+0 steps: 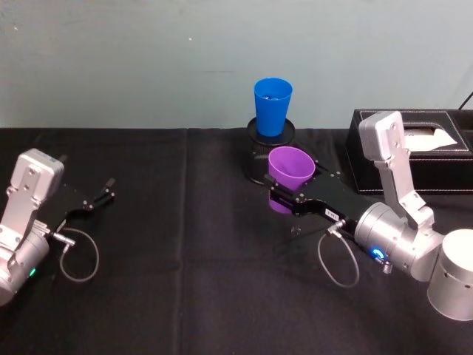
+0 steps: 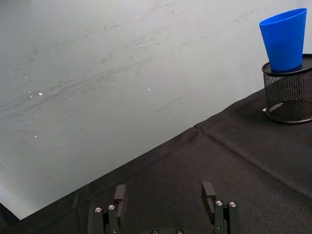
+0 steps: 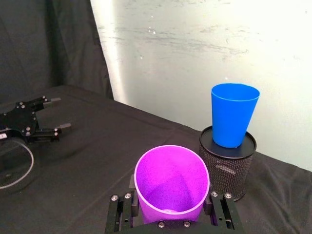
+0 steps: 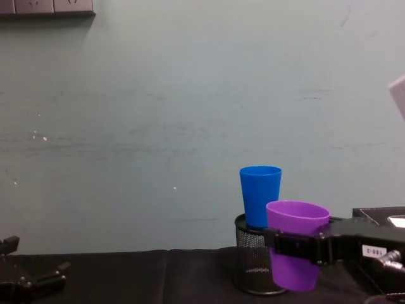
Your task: Pick up one cup with a gripper and tap it against the other cup.
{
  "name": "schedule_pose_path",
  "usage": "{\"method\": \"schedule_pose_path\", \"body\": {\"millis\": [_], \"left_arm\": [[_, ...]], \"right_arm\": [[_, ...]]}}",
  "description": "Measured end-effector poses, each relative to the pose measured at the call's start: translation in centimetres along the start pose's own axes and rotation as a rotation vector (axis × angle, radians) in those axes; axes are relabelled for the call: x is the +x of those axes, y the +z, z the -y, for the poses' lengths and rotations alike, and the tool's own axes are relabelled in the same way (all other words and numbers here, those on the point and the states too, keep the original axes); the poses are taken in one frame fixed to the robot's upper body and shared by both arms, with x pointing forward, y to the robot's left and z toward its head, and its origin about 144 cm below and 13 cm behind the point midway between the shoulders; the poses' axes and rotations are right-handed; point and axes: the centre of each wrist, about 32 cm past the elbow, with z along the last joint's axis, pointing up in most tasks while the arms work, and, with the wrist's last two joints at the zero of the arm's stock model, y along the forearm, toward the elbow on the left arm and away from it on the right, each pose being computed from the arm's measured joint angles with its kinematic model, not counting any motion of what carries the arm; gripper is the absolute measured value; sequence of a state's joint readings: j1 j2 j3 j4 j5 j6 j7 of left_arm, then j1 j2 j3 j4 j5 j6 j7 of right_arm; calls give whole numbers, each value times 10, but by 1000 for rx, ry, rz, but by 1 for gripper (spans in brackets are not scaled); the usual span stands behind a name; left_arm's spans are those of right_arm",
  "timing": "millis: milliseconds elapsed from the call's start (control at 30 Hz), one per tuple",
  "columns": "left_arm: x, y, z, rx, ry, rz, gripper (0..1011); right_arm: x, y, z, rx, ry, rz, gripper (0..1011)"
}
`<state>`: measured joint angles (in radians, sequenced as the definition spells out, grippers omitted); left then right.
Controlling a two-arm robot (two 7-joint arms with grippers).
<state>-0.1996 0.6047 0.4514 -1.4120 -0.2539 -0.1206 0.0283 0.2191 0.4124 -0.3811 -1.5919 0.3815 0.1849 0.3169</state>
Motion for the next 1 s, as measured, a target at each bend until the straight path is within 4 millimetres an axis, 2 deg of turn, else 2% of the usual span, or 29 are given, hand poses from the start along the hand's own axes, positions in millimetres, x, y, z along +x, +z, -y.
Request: {"method": "schedule_pose_path", "body": {"millis": [1000], "left_arm": [[0,0,0,0,0,0,1000]], "right_arm": [[0,1,0,-5,2,-7,719]]}}
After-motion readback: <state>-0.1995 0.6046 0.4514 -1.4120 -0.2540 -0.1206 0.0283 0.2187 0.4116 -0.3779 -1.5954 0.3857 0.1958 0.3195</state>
